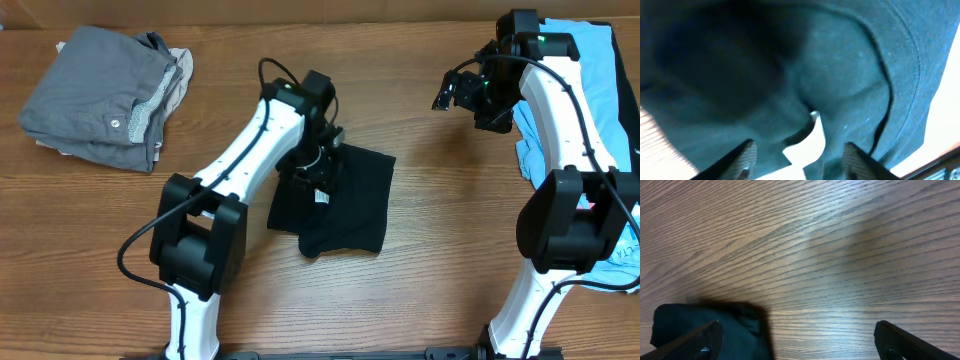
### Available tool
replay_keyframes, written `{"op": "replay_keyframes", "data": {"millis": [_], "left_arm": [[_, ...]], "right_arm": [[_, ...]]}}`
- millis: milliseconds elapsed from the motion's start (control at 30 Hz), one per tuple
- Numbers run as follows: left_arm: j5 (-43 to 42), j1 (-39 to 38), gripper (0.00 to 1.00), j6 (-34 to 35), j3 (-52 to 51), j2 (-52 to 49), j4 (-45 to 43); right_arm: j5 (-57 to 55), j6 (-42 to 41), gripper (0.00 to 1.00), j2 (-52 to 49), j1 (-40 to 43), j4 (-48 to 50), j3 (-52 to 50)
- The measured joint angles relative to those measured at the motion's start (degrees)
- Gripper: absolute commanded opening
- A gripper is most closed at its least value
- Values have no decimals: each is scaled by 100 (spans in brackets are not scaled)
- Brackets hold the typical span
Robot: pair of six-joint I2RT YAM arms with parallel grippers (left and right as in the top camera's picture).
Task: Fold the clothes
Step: 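Grasp the folded black shirt's edge with the left gripper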
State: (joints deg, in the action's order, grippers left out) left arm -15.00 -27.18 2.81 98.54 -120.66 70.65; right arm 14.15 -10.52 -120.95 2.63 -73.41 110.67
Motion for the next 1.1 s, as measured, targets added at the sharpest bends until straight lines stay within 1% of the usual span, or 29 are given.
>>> {"op": "replay_keyframes", "data": {"millis": [100, 133, 200, 267, 400, 533, 600, 767, 867, 967, 1100], "left_arm": [[-2, -131, 53, 70, -212, 0, -173], [-4, -155, 49, 81, -278, 0, -197], [-2, -201, 35, 142, -461, 0, -286], [-2, -208, 4, 188, -568, 0, -306], [96, -208, 4, 282, -603, 0, -282], [181, -186, 4, 319, -420, -2, 212], [203, -162, 4, 326, -116, -2, 468], [337, -155, 4, 321, 1032, -2, 1141], [494, -155, 4, 323, 1462, 0, 1491], [778, -131, 4, 326, 1523, 0, 1766], [1231, 17, 4, 417, 1270, 0, 1714]], "right_arm": [[-2, 2, 100, 0, 0, -9, 0], [-2, 0, 100, 0, 0, -9, 0], [0, 0, 100, 0, 0, -9, 0], [-2, 2, 100, 0, 0, -9, 0], [-2, 2, 100, 0, 0, -9, 0], [-2, 0, 100, 0, 0, -7, 0], [-2, 0, 100, 0, 0, 9, 0], [-7, 0, 100, 0, 0, 33, 0], [-4, 2, 100, 0, 0, 35, 0], [-4, 0, 100, 0, 0, 44, 0], [-4, 0, 100, 0, 0, 76, 0]]}}
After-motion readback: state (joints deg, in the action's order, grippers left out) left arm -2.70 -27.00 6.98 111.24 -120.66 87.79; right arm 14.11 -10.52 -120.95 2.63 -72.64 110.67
